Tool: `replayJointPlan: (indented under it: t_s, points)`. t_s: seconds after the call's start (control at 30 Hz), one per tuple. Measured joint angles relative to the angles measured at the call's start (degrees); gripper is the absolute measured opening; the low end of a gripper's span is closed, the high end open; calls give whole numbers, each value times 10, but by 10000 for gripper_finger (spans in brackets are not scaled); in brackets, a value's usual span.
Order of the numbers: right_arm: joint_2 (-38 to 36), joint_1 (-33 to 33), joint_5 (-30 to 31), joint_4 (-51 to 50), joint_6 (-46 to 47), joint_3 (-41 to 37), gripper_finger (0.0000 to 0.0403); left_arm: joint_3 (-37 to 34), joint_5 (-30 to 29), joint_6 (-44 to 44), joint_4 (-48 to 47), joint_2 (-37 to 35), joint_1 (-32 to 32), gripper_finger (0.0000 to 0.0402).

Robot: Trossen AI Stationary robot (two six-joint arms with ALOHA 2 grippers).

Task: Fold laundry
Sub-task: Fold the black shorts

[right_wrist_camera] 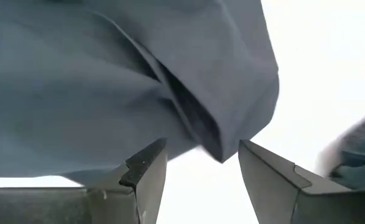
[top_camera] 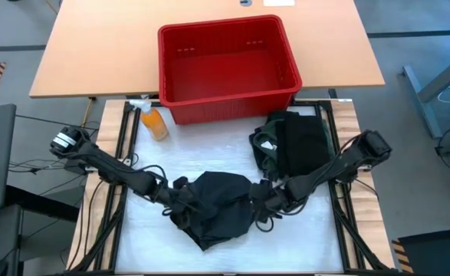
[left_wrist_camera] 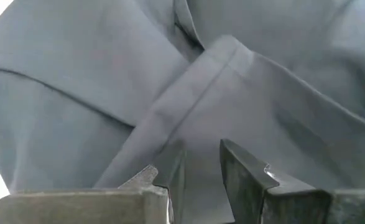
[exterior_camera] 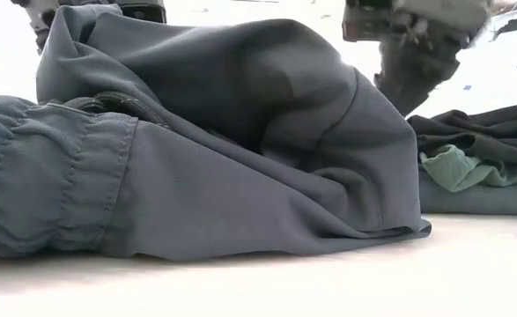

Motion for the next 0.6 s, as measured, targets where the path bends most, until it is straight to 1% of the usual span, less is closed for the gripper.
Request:
replayJointPlan:
  t_s: [0.1,0.2,0.37,0.47,0.6]
  points:
    - [7,8,46,4,-27,-6,224,0,0,-2,-9,0,-8,86]
    - [7,4,63,6,-39,-12,224,0,0,-9,-17,0,-13,86]
    - [10,-16,59,26,-62,-14,221,0,-1,-16,-22,0,-17,86]
    - [28,-25,46,46,-72,-14,214,0,-1,-22,-23,0,-17,86]
    - [61,-26,49,61,-72,-14,202,0,-2,-34,-24,0,-22,86]
